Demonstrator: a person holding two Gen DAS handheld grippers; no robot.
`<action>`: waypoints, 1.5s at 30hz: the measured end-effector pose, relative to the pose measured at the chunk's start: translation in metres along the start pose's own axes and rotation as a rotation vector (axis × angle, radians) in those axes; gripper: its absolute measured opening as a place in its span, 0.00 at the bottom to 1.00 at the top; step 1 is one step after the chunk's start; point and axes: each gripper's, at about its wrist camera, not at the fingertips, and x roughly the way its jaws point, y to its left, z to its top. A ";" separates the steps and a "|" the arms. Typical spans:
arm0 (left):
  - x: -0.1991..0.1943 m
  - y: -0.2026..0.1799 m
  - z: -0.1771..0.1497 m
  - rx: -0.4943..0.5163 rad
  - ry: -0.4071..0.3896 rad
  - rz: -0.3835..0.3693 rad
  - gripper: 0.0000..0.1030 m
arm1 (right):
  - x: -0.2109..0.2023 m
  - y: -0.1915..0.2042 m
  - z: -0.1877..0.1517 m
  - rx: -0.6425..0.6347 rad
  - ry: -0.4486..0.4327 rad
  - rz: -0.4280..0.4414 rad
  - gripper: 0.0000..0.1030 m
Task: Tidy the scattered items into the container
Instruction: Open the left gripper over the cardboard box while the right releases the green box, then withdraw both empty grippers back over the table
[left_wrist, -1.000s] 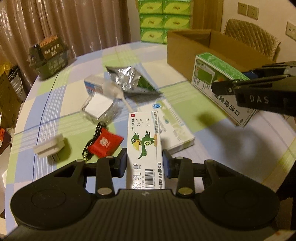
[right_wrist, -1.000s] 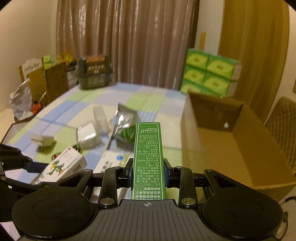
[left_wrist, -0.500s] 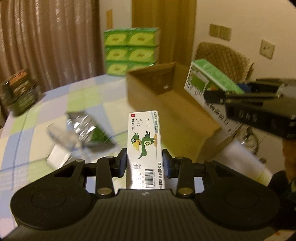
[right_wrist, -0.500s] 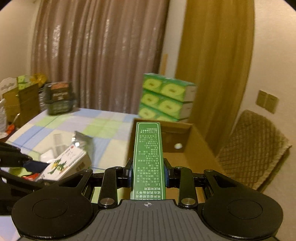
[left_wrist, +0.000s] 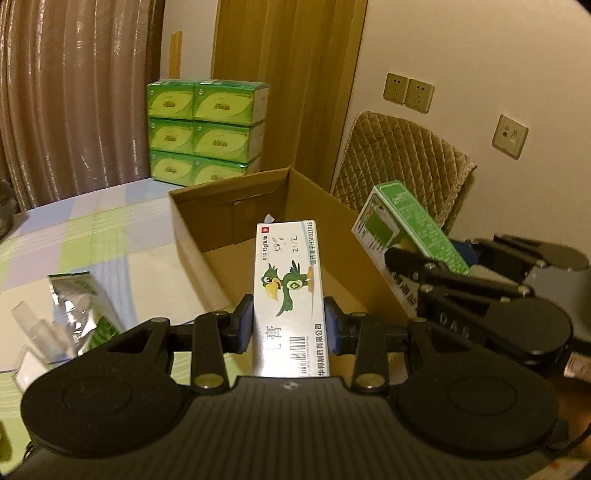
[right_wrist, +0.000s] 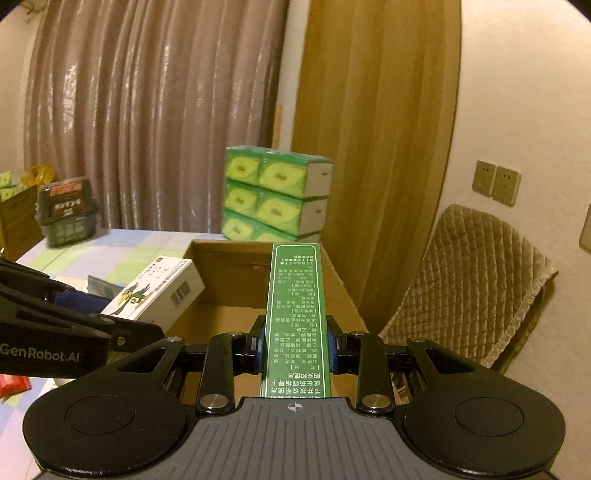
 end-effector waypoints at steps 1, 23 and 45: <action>0.004 -0.001 0.003 -0.004 0.001 -0.003 0.32 | 0.001 -0.004 0.000 0.005 0.000 -0.001 0.27; 0.036 0.002 0.004 -0.038 0.007 0.020 0.38 | 0.028 -0.021 -0.012 0.057 0.043 -0.013 0.27; -0.004 0.035 -0.014 -0.095 -0.011 0.080 0.39 | 0.037 -0.011 -0.001 0.084 0.008 0.047 0.44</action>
